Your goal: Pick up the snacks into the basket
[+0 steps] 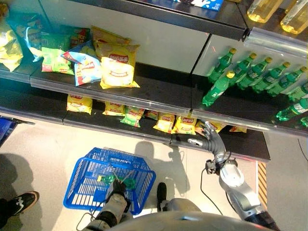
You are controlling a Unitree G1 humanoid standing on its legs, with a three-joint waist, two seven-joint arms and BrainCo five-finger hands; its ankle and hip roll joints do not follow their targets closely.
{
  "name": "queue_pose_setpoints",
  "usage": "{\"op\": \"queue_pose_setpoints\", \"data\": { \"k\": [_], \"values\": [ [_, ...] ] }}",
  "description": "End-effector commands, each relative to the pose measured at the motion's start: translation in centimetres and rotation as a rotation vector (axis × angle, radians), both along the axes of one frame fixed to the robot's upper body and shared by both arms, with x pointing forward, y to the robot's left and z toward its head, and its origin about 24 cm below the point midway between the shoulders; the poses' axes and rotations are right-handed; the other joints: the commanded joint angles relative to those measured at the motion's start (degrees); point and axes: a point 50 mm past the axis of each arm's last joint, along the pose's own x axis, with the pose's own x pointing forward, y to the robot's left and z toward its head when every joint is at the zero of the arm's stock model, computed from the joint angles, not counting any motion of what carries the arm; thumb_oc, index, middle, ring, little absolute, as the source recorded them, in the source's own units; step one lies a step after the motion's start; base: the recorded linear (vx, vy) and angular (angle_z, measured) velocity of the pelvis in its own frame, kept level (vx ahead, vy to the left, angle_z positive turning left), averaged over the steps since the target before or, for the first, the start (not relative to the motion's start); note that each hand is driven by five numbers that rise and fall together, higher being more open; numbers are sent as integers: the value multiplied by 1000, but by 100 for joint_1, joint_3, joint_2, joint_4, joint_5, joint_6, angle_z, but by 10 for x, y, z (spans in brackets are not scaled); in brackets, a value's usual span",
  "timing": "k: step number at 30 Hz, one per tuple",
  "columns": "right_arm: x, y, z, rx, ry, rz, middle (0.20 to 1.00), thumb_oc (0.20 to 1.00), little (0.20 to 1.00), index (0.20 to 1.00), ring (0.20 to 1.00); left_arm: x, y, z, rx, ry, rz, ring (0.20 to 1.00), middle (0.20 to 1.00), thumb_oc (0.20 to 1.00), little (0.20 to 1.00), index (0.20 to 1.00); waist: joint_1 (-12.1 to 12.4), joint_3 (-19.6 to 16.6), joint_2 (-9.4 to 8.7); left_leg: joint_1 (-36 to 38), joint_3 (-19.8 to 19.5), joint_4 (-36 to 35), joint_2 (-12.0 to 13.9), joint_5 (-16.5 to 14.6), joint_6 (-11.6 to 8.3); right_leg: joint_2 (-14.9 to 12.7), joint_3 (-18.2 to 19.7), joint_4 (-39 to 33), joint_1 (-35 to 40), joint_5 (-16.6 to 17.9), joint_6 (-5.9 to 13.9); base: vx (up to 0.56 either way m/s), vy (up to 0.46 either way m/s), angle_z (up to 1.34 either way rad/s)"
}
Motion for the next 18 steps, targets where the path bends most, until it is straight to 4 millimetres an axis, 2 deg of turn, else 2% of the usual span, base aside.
{"op": "queue_pose_setpoints", "data": {
  "k": [1, 2, 3, 4, 5, 7, 8, 13, 14, 17, 18],
  "values": [
    [14, -16, 48, -23, -235, -47, 1000, 1000, 1000, 1000, 1000, -36, 41, -12, 77, 56, 112, 200, 200, 200, 200, 200, 35, 182, 25, 296, 148, -441, -86, 69, 522, -68, -3, 11, 43, -54, 585, 162, 239, -40],
    [12, -21, 59, -58, -289, -67, 1000, 1000, 1000, 1000, 1000, -50, 23, -16, 22, 61, 43, 200, 200, 200, 200, 200, 64, 106, 92, 496, 200, -1330, 346, 196, 492, -188, 11, -14, 94, -117, 681, 99, 124, -45],
    [12, -21, 59, -58, -288, -68, 1000, 1000, 1000, 1000, 1000, -50, 23, -16, 22, 61, 43, 200, 200, 200, 200, 200, 73, 112, 88, 524, 211, -1359, 341, 209, 492, -191, 19, -16, 105, -118, 682, 205, 292, -47],
    [13, -21, 59, -54, -297, -78, 1000, 1000, 1000, 1000, 1000, -57, 20, -19, 10, 85, 38, 200, 200, 200, 200, 200, 129, 76, 251, 596, 90, -2171, 601, 625, 376, -205, 33, -30, 73, -149, 766, 105, 159, -17],
    [13, -21, 59, -55, -297, -78, 1000, 1000, 1000, 1000, 1000, -57, 20, -20, 9, 85, 38, 200, 200, 200, 200, 200, 130, 80, 254, 667, 101, -2294, 596, 693, 365, -202, 33, -29, 85, -154, 761, 135, 265, 8],
    [14, -24, 52, -88, -266, -108, 1000, 1000, 1000, 1000, 1000, -62, 13, -24, -1, 115, 19, 200, 200, 200, 200, 200, 146, 47, 444, 652, 74, -3042, 799, 1235, 175, -257, -9, -155, 183, -198, 857, 130, 272, -1],
    [15, -28, 48, -100, -241, -128, 1000, 1000, 1000, 1000, 1000, -60, 8, -22, 3, 109, -13, 200, 200, 200, 200, 200, 131, 15, 513, 537, 231, -3121, 895, 1315, 74, -399, -75, -262, 344, -201, 932, 139, 249, -11],
    [21, -24, 46, -115, -232, -134, 1000, 1000, 1000, 1000, 1000, -63, 12, -23, 9, 108, 8, 200, 200, 200, 200, 200, 211, -17, 556, 621, 0, -3070, 1092, 1378, -41, -654, 65, -353, 527, -163, 1096, 132, 337, 56],
    [23, -21, 50, -108, -245, -118, 1000, 1000, 1000, 1000, 1000, -59, 16, -23, 15, 111, 38, 200, 200, 200, 200, 200, 230, -16, 533, 577, -168, -2900, 1151, 1331, -62, -876, 153, -367, 583, -98, 1223, 124, 407, 8],
    [18, -22, 48, -92, -234, -129, 1000, 1000, 1000, 1000, 1000, -62, 23, -27, 48, 159, 30, 200, 200, 200, 200, 200, 133, -159, 386, 620, 25, -2702, 1030, 974, 10, -1240, 135, -491, 675, 151, 1439, 119, 399, 2],
    [18, -22, 48, -91, -234, -130, 1000, 1000, 1000, 1000, 1000, -62, 23, -27, 49, 159, 29, 200, 200, 200, 200, 200, 135, -167, 369, 609, 29, -2687, 1012, 961, 19, -1260, 135, -506, 677, 159, 1451, 33, 324, 17]
  ]
}}
